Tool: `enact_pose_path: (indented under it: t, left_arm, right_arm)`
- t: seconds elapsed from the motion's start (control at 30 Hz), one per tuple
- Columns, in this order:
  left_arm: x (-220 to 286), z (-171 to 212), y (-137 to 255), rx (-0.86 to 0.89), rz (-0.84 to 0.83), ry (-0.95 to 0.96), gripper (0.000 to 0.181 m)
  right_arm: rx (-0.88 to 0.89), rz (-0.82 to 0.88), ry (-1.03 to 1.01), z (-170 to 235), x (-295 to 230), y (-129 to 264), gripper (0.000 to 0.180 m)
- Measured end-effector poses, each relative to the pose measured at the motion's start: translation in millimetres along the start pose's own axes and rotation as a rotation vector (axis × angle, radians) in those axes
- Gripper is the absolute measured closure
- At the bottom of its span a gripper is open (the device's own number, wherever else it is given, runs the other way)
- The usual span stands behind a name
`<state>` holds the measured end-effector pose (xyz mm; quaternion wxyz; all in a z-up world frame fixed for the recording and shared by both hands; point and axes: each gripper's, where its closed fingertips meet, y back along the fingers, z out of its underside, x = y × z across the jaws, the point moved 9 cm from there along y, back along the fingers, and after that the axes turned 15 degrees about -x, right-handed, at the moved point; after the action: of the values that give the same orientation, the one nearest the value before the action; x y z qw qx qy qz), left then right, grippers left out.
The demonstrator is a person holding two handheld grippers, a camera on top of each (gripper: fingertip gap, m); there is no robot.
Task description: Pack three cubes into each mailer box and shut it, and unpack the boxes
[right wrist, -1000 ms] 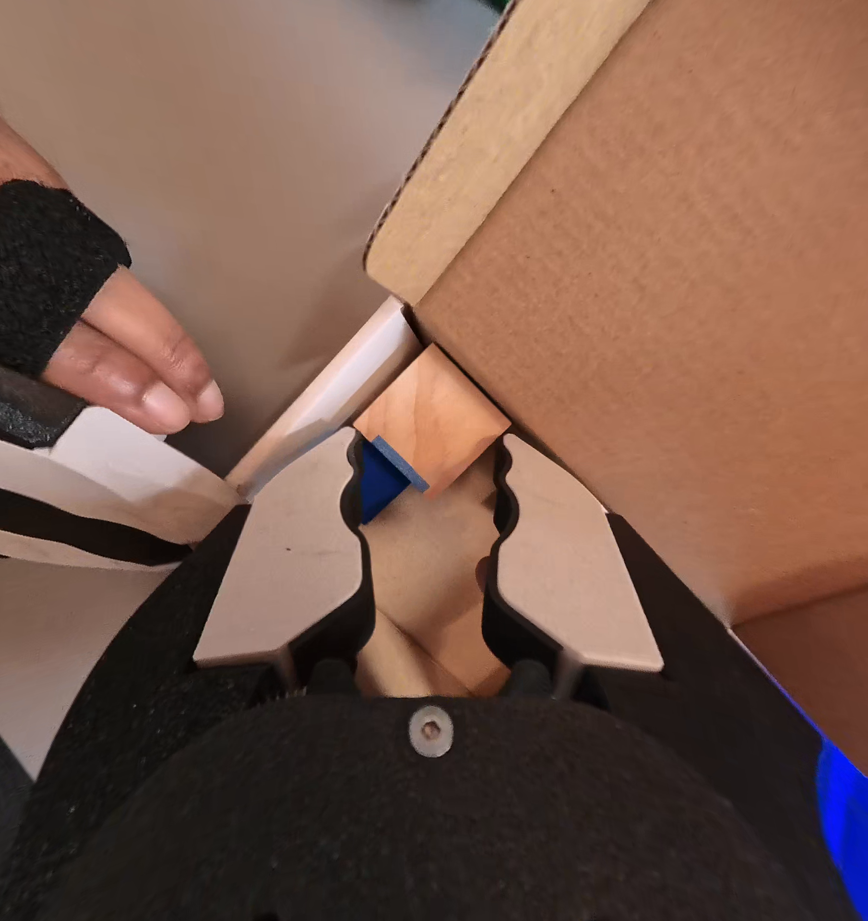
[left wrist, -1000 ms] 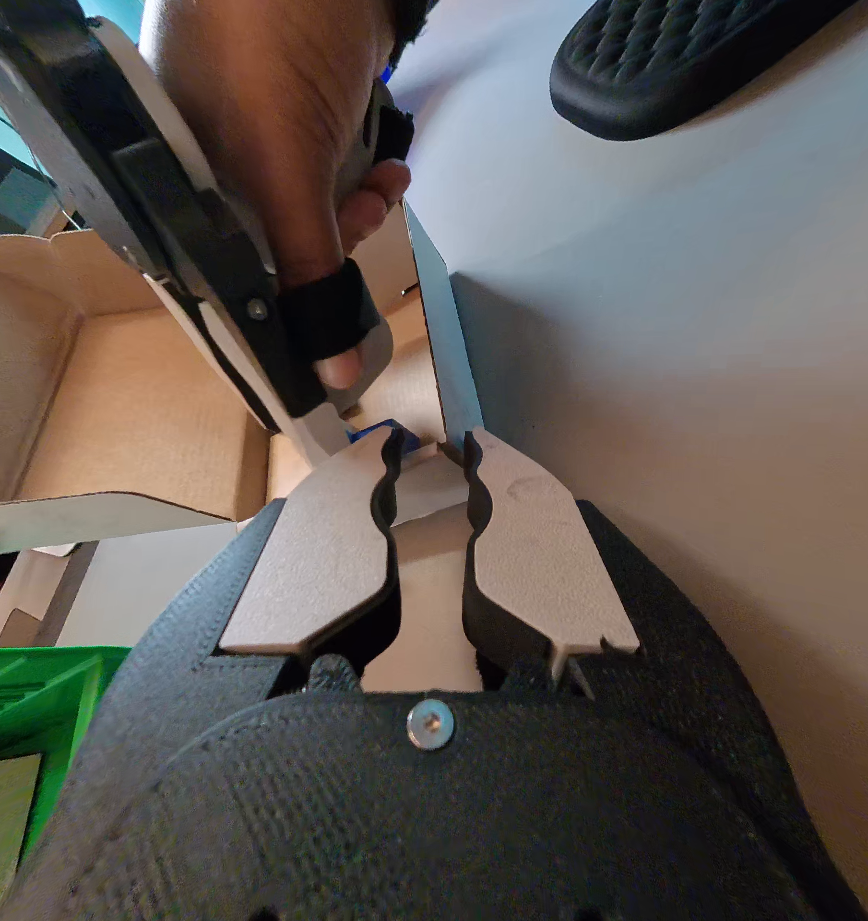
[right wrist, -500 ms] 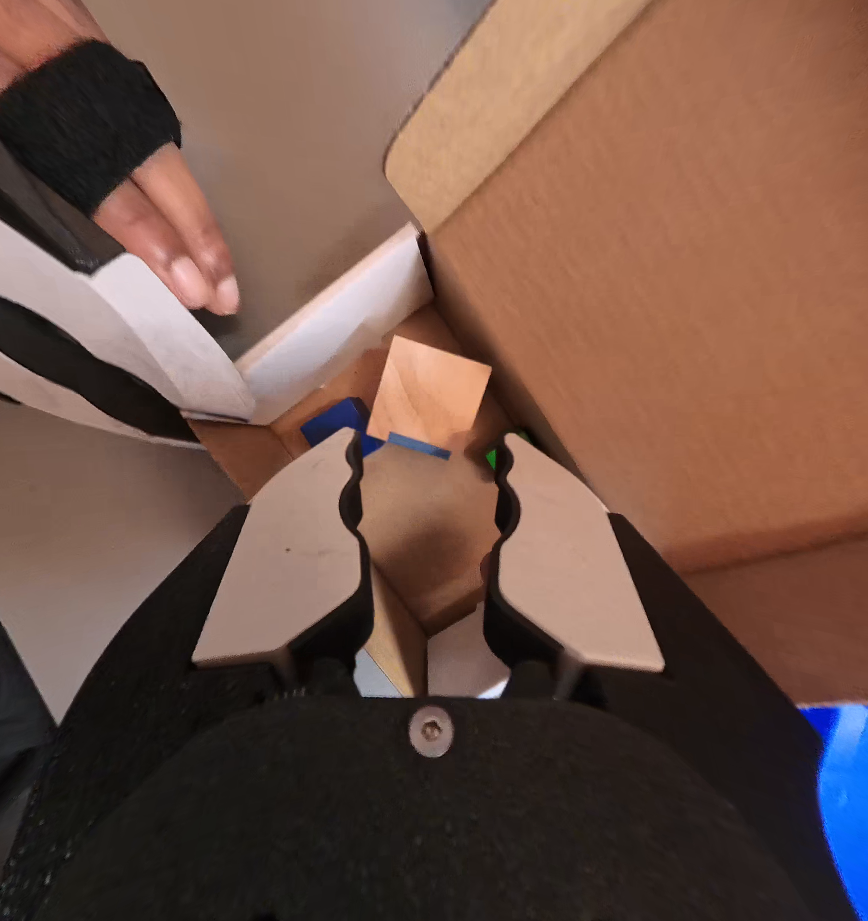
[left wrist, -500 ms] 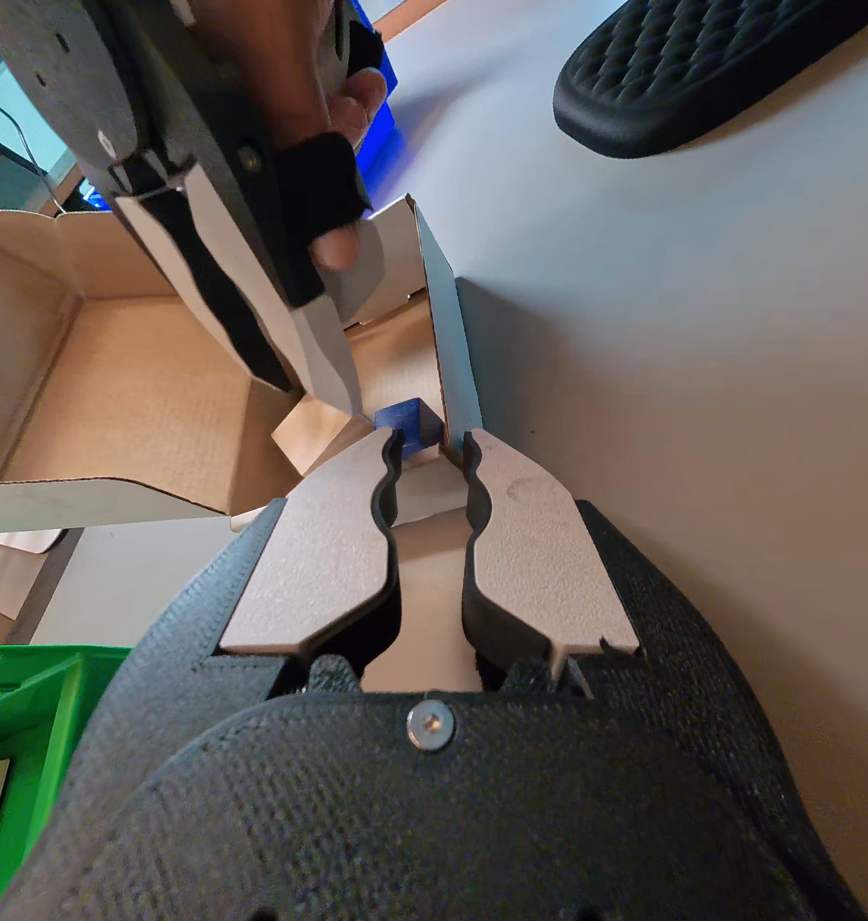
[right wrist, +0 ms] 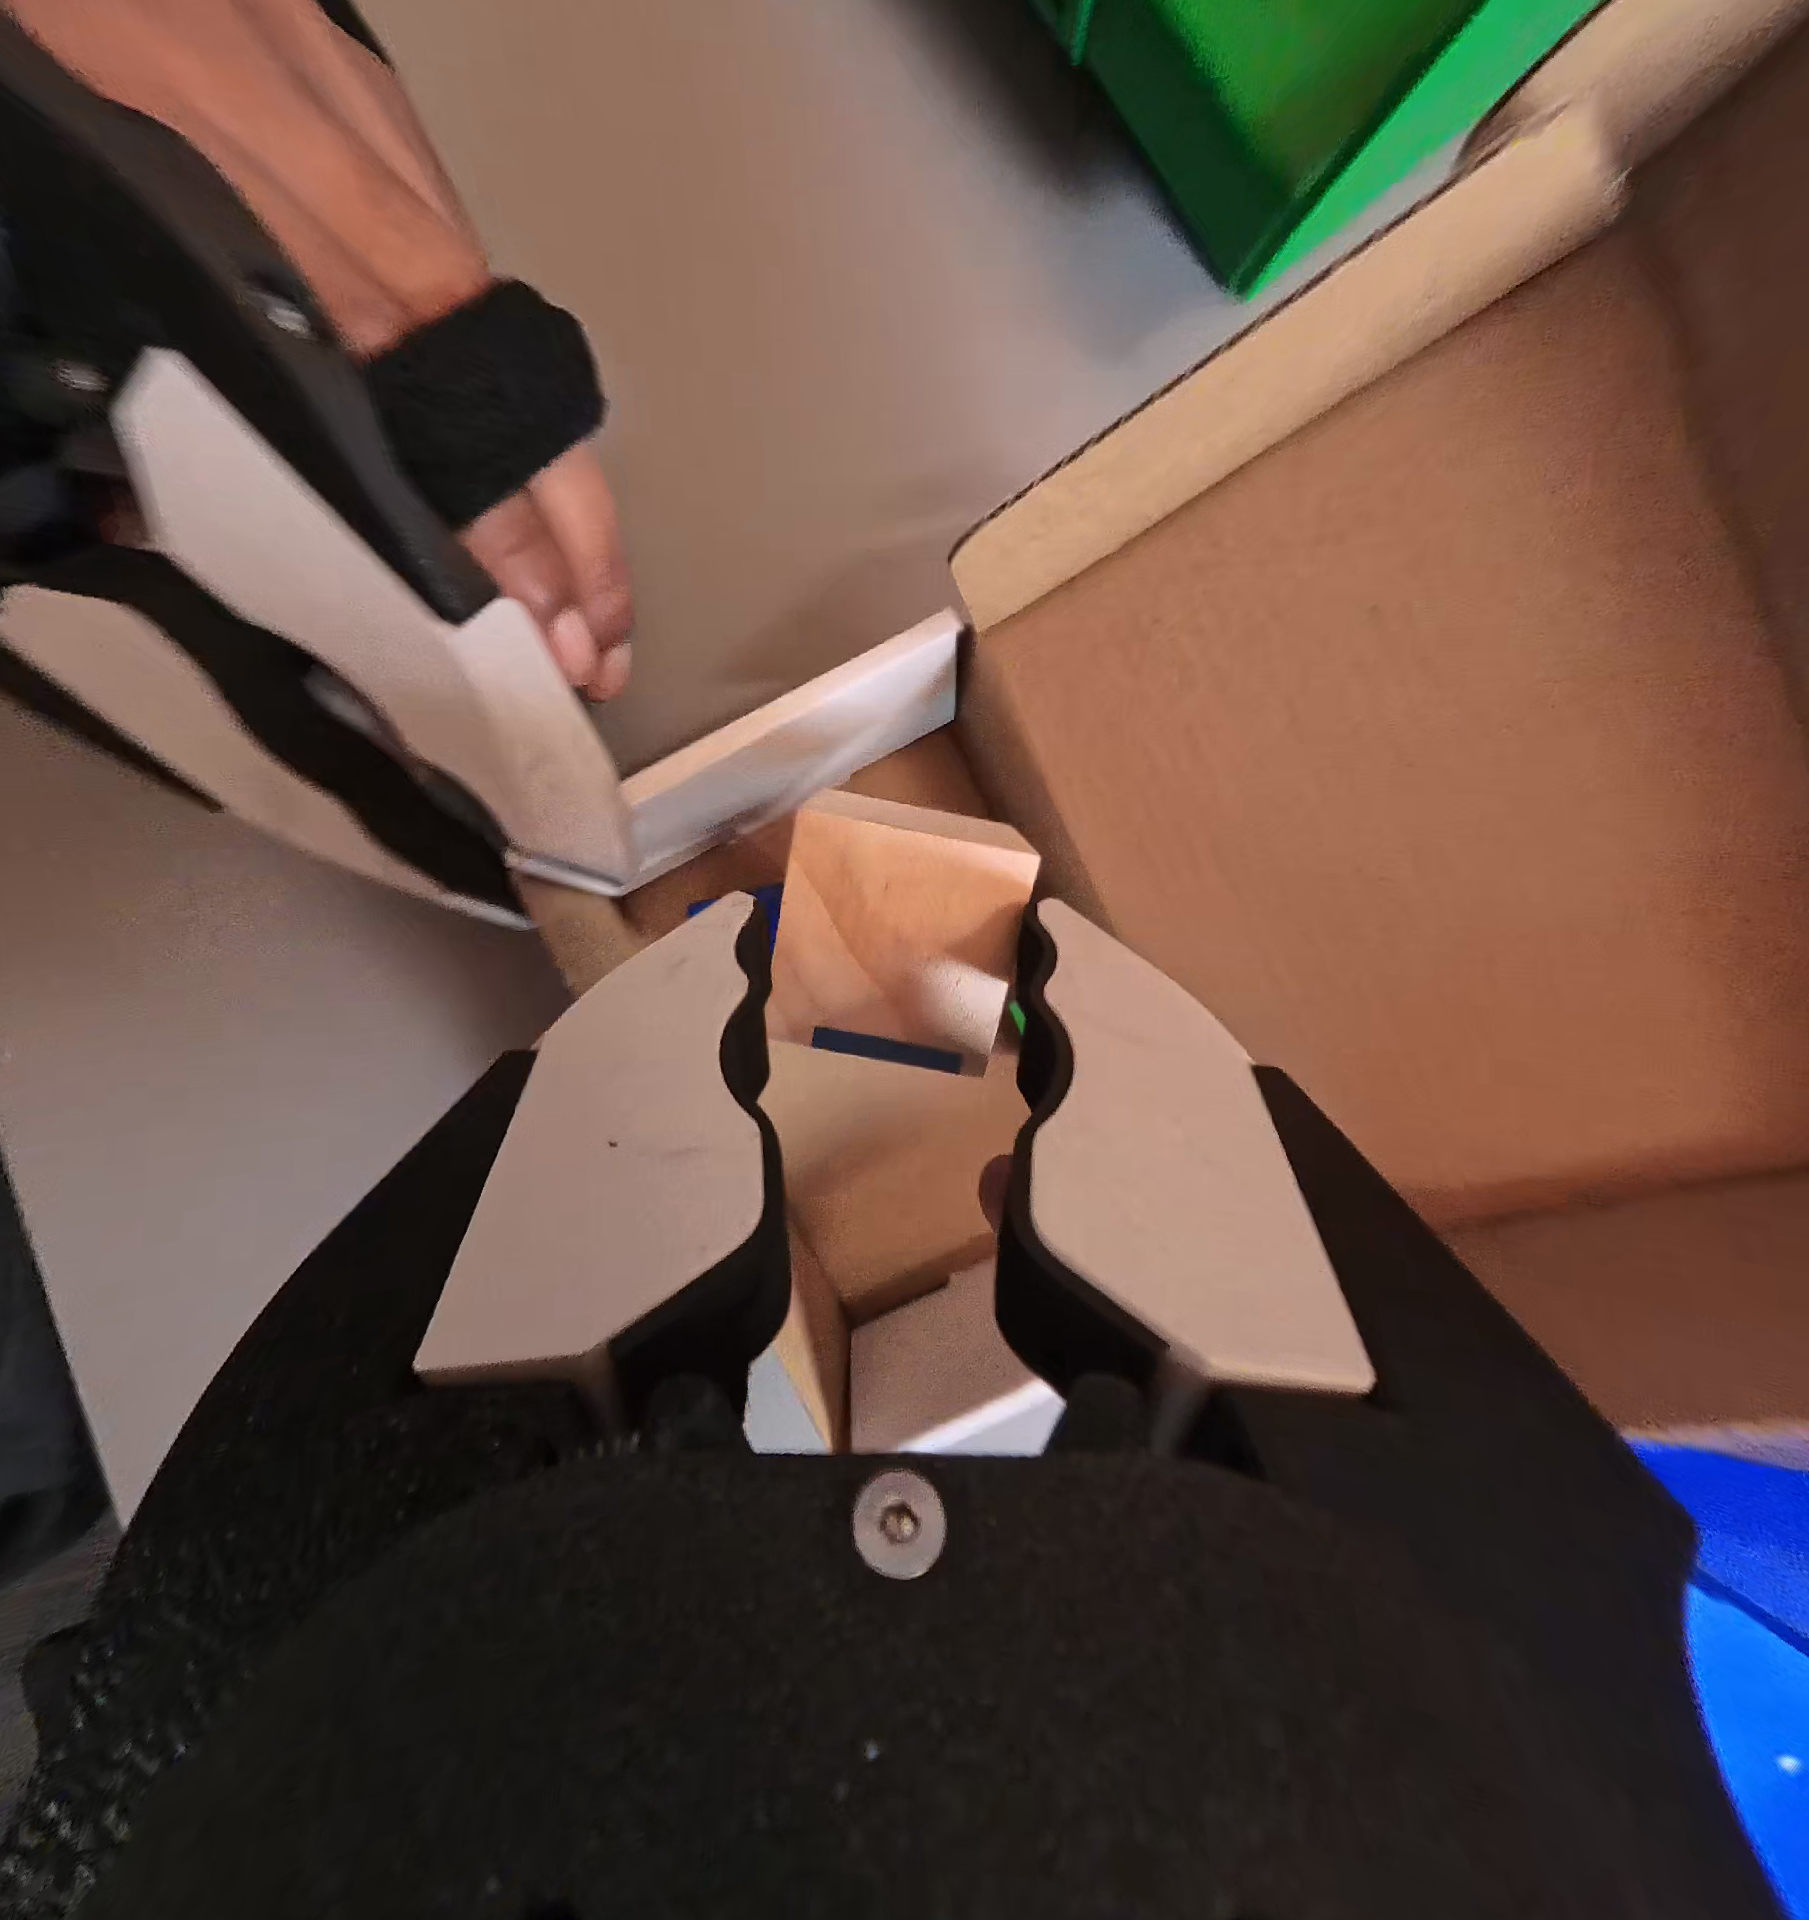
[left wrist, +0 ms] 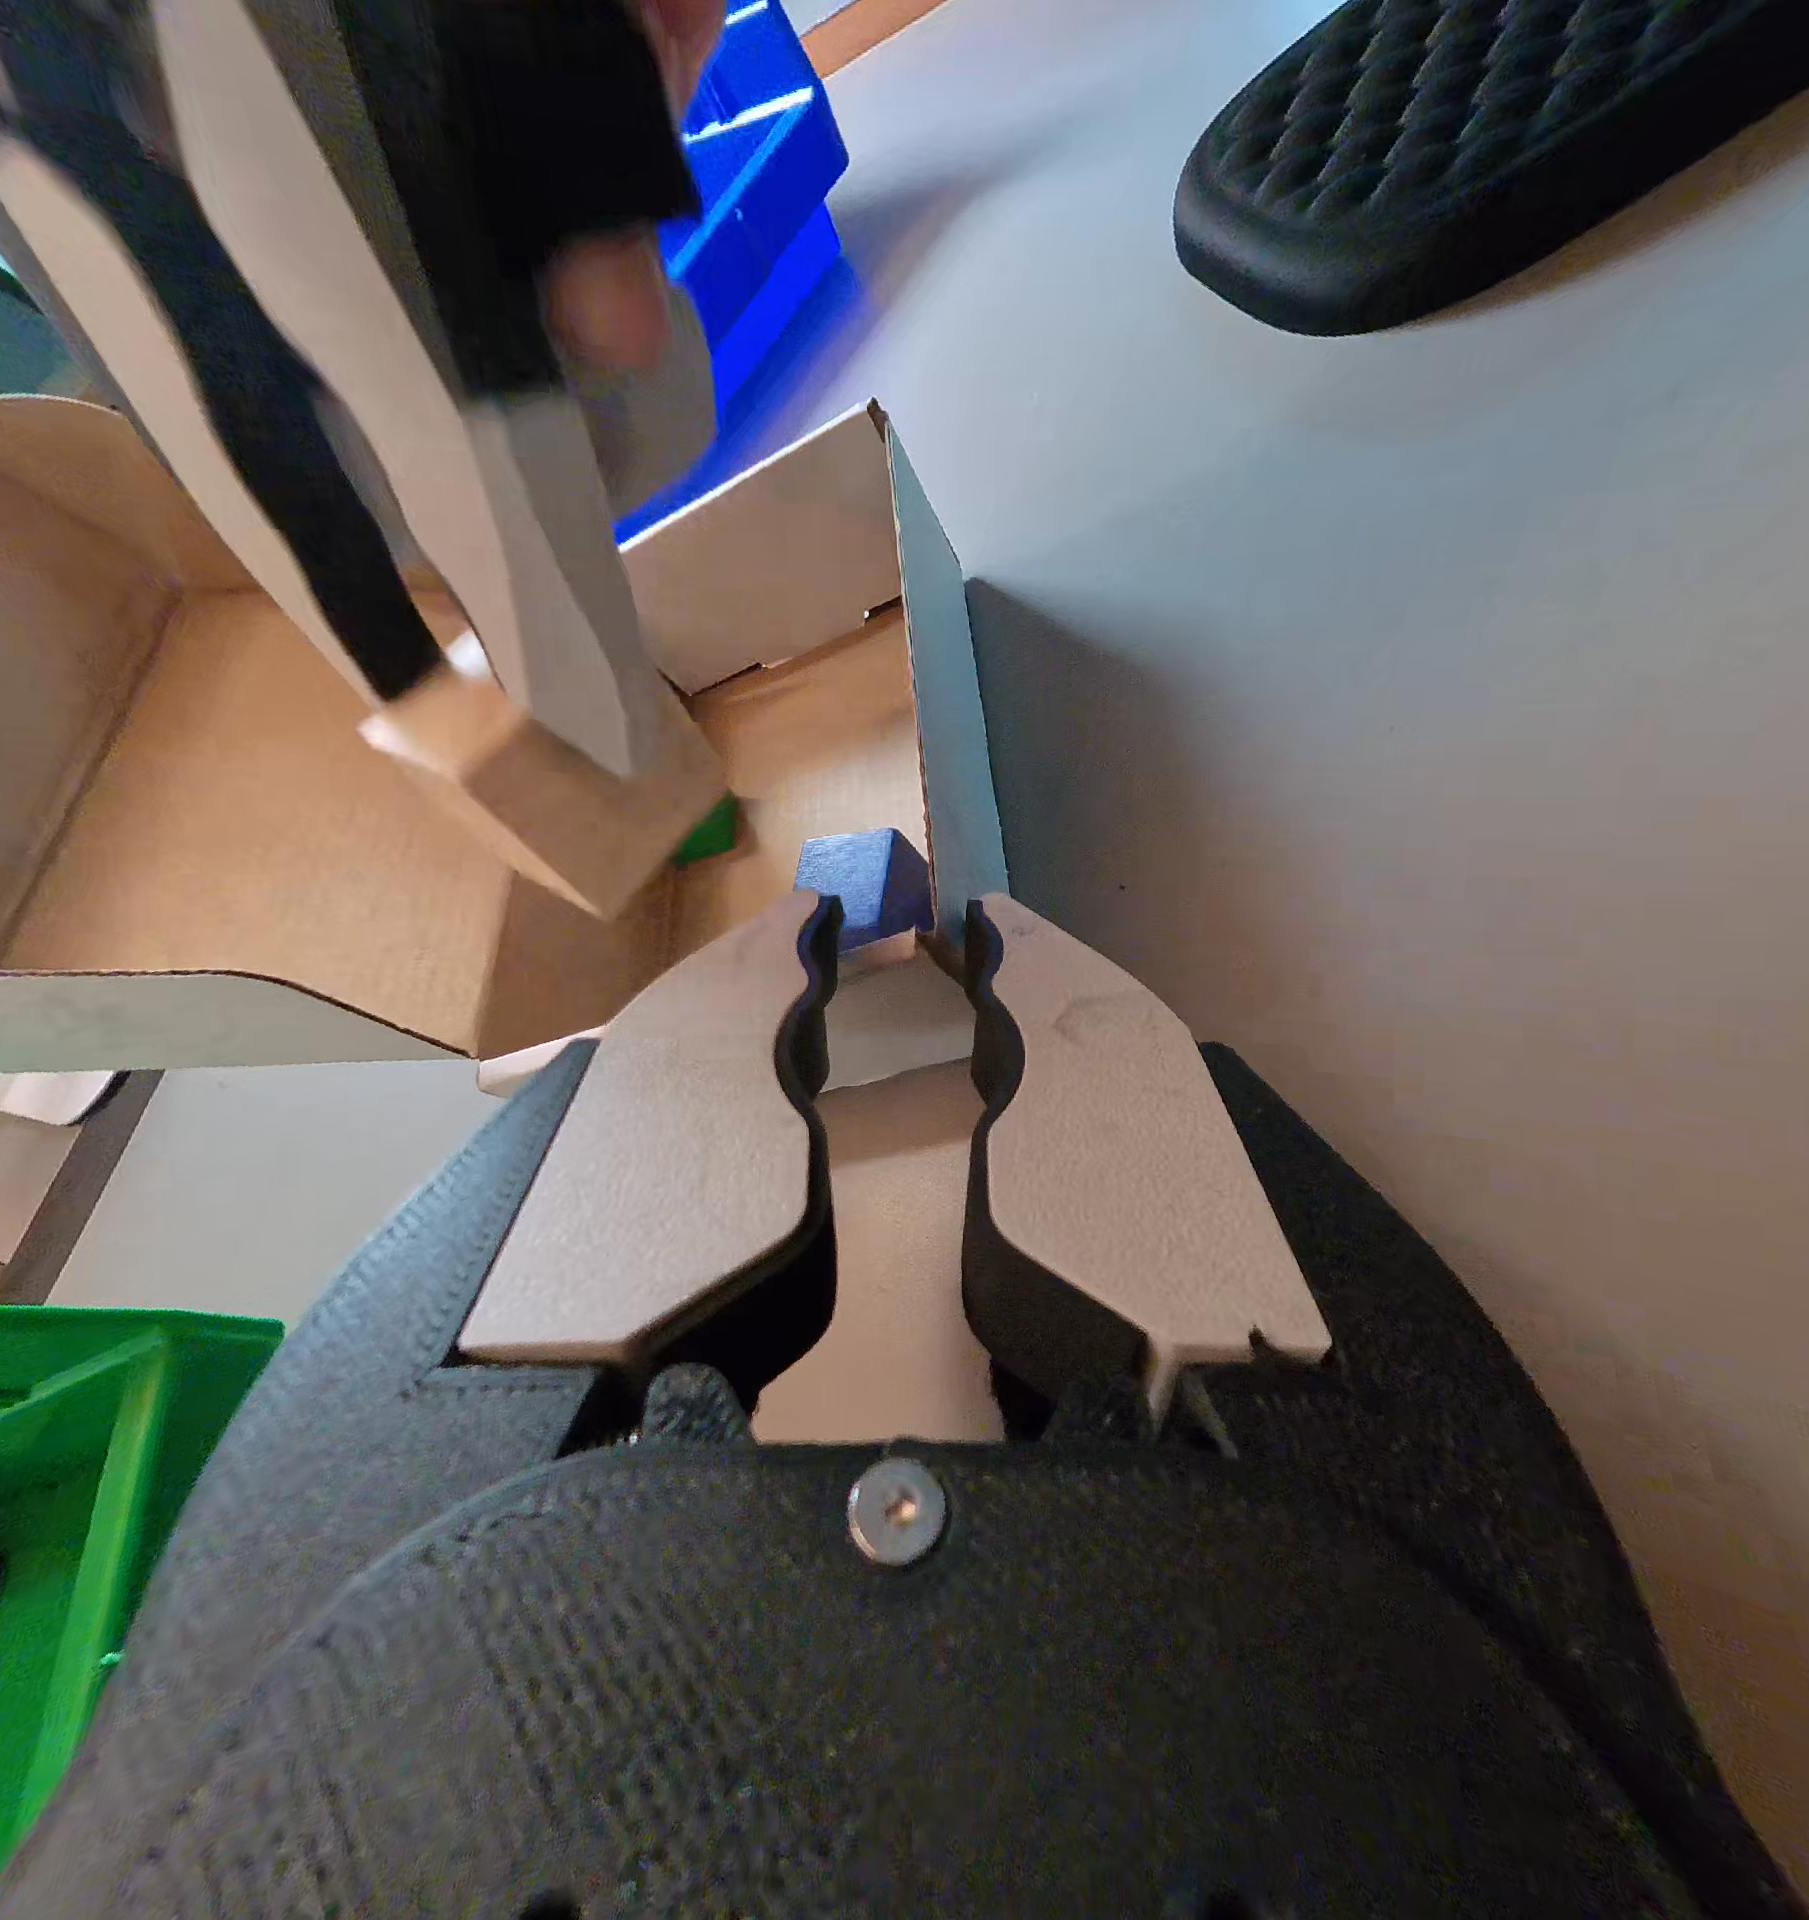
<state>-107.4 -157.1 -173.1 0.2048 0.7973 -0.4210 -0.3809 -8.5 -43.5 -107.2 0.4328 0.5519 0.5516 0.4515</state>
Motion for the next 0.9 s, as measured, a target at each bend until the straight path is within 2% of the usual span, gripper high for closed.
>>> enact_pose_path:
  t: [0.13, 0.27, 0.43, 0.67, 0.9]
  left_arm:
    - [-3.1, 1.1, 1.0, 0.002, 0.017, 0.039, 0.158]
    - [-7.1, 2.5, 1.3, -0.008, 0.007, 0.065, 0.158]
    - [-9.7, 1.8, 2.8, -0.002, -0.002, 0.077, 0.157]
    - [-18.8, -4.6, 15.3, 0.067, 0.015, 0.202, 0.137]
    - [-22.9, -0.9, 23.4, 0.088, 0.001, 0.303, 0.134]
  right_arm:
    - [0.064, 0.067, 0.012, 20.2, 8.9, 44.3, 0.134]
    - [0.086, 0.162, -0.072, 49.9, 33.7, 85.2, 0.134]
    - [0.038, 0.254, -0.154, 93.9, 72.5, 115.2, 0.134]
    - [-0.105, 0.255, -0.244, 149.1, 139.0, 102.0, 0.133]
    - [-0.152, 0.223, -0.280, 174.6, 200.2, 56.0, 0.134]
